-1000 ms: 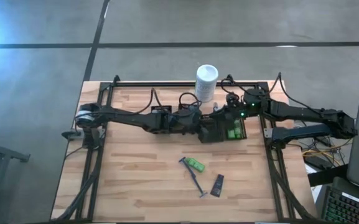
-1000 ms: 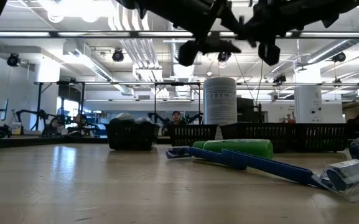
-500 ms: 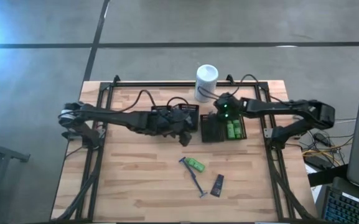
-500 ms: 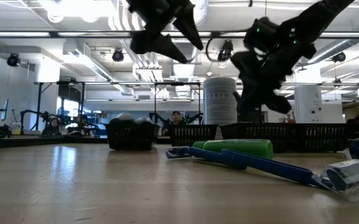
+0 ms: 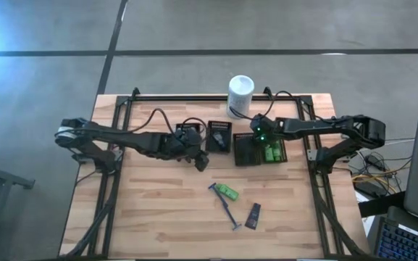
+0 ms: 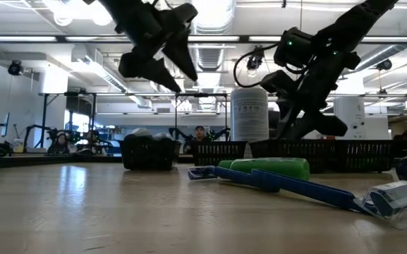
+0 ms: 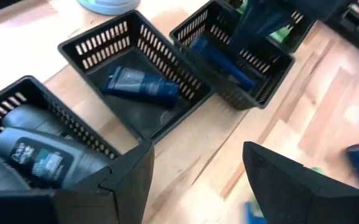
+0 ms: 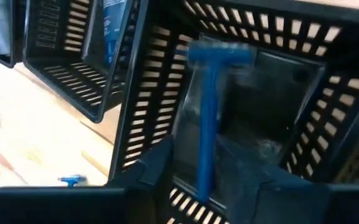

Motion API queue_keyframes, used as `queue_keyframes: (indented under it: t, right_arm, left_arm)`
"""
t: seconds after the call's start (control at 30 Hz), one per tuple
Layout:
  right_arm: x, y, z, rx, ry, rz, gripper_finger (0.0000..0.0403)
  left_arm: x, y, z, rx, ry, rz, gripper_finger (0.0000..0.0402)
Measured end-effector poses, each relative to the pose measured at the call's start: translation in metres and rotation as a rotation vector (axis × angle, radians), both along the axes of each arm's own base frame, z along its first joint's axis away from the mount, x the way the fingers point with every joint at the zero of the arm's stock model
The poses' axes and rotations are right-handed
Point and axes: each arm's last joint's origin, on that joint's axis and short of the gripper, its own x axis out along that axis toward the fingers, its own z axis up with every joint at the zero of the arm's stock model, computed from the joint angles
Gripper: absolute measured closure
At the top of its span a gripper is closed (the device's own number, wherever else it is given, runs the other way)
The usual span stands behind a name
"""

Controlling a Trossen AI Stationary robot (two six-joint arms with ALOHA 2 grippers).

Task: Pick & Place Travel size toiletries
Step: Put the blue razor into the middle right black bin

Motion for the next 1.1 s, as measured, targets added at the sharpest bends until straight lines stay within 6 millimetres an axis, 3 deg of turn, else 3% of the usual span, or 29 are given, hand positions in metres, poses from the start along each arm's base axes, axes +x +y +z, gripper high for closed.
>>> queue_keyframes:
  t: [0.2,0.37,0.57,0.73,0.87,1.1]
  right_arm:
    - [0.001,0.004,0.003,0.011,-0.015,-0.015,0.0234]
    - [0.002,0.022,0.027,-0.04,-0.074,0.103,0.0199]
    - [0.002,0.067,0.041,0.03,0.068,0.219,0.0198]
    - [0.015,0.107,0.044,0.041,0.114,0.192,0.0199]
    - [0.027,0.137,0.039,0.046,0.152,0.196,0.0197]
    - [0.064,0.179,0.024,0.0,0.205,0.351,0.0197]
  left_arm:
    - [-0.015,0.006,-0.007,0.074,0.034,-0.091,0.0152]
    - [-0.024,0.013,-0.012,0.161,0.076,-0.273,0.0152]
    - [-0.031,0.023,-0.023,0.209,0.127,-0.471,0.0152]
    - [-0.032,0.023,-0.027,0.227,0.131,-0.54,0.0152]
    - [-0.032,0.022,-0.029,0.221,0.131,-0.561,0.0152]
    - [-0.033,0.021,-0.03,0.144,0.124,-0.536,0.0152]
